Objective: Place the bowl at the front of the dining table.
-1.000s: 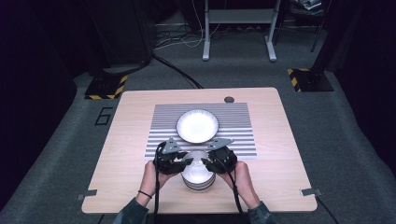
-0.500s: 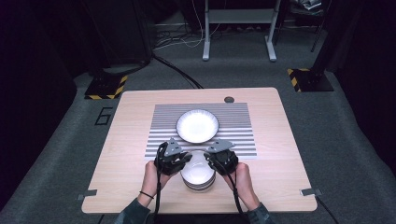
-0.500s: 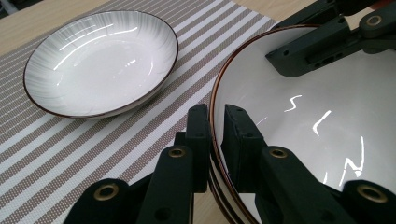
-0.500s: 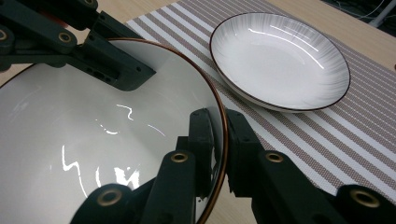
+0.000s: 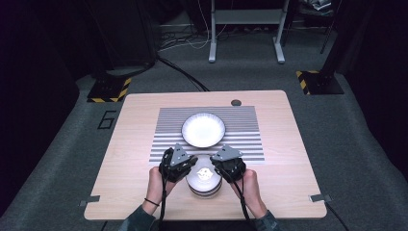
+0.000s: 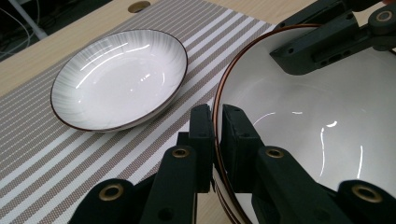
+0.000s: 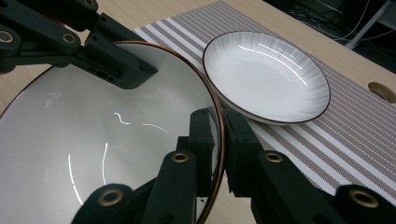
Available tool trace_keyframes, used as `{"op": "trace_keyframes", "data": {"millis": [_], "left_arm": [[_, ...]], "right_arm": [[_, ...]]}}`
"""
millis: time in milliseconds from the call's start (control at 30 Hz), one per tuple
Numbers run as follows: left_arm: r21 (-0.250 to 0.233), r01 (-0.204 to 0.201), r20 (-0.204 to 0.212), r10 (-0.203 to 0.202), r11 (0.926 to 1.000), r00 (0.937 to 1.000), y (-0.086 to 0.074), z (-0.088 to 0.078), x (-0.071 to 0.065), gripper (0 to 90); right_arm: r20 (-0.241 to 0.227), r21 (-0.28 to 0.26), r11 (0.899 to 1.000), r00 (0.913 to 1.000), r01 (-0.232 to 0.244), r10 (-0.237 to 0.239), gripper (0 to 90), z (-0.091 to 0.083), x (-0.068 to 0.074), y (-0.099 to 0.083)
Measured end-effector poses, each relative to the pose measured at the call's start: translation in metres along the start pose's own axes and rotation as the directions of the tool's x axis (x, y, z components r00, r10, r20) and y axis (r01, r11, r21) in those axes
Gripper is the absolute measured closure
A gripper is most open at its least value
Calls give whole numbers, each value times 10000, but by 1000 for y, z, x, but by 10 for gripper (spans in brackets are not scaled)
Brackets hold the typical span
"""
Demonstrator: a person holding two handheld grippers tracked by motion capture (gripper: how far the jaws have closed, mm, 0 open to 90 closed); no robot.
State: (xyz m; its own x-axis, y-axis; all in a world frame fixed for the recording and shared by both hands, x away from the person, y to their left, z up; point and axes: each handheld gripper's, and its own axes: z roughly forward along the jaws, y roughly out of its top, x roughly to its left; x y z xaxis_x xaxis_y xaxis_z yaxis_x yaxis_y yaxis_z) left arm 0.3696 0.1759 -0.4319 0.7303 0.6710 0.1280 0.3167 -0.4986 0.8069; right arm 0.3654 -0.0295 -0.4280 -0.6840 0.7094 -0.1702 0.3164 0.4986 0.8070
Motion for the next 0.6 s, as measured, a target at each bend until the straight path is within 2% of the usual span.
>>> {"op": "trace_keyframes", "data": {"millis": [600], "left_arm": [[-473,-272,-376,254,9985,9990,5,-10,-4,824]], "right_arm": [[347,-260,9991,9989,320,-311,823,-9,6,6]]}}
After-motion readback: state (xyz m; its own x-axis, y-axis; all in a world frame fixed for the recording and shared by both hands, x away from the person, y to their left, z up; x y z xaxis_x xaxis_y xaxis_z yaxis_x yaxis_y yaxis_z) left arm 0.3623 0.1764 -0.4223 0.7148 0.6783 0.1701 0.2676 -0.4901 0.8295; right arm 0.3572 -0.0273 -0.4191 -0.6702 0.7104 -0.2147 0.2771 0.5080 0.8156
